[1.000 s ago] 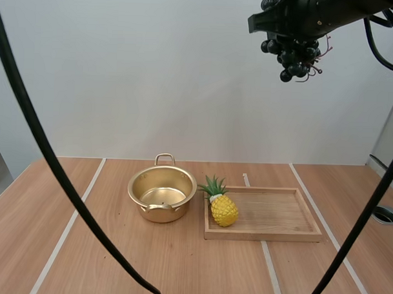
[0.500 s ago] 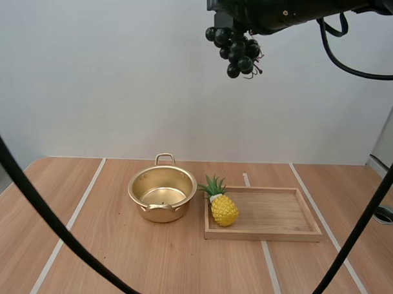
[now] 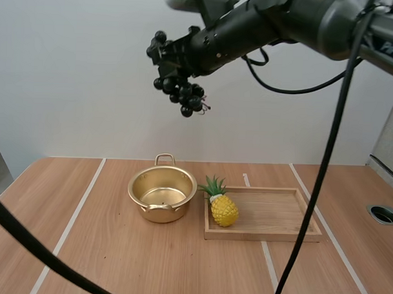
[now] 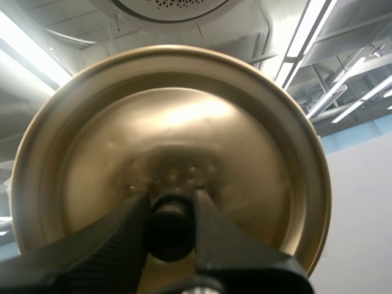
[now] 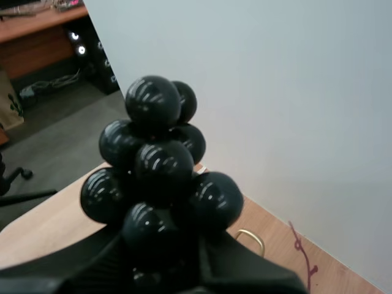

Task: Open the pot, put the grape inside, and close it

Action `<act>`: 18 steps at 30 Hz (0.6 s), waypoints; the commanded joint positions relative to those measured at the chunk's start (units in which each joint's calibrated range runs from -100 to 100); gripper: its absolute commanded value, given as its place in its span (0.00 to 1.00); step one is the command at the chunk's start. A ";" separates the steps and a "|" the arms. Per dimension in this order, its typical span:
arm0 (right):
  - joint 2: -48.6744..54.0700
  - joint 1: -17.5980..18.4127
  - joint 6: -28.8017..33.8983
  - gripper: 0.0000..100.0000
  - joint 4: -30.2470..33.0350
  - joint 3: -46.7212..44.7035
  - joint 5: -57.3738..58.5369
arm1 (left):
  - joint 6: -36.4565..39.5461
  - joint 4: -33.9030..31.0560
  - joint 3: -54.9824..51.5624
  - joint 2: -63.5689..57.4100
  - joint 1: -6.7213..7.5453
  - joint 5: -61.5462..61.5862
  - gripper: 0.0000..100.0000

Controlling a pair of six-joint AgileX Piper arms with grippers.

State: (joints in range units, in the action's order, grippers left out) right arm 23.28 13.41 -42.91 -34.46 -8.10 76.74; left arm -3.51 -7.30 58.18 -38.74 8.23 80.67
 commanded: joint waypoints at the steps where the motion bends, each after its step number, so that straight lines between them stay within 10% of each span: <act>1: -2.39 2.38 2.15 0.00 5.57 0.50 -3.54 | -0.53 -0.73 0.04 -0.04 0.08 -1.33 0.00; 18: -16.25 4.40 -4.66 0.00 1.54 -13.97 -20.53 | -0.77 -4.07 0.04 1.15 0.08 -0.01 0.00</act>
State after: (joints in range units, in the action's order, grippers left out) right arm 7.46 17.77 -45.01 -31.12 -19.04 60.44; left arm -4.11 -10.41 58.18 -38.36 8.23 81.68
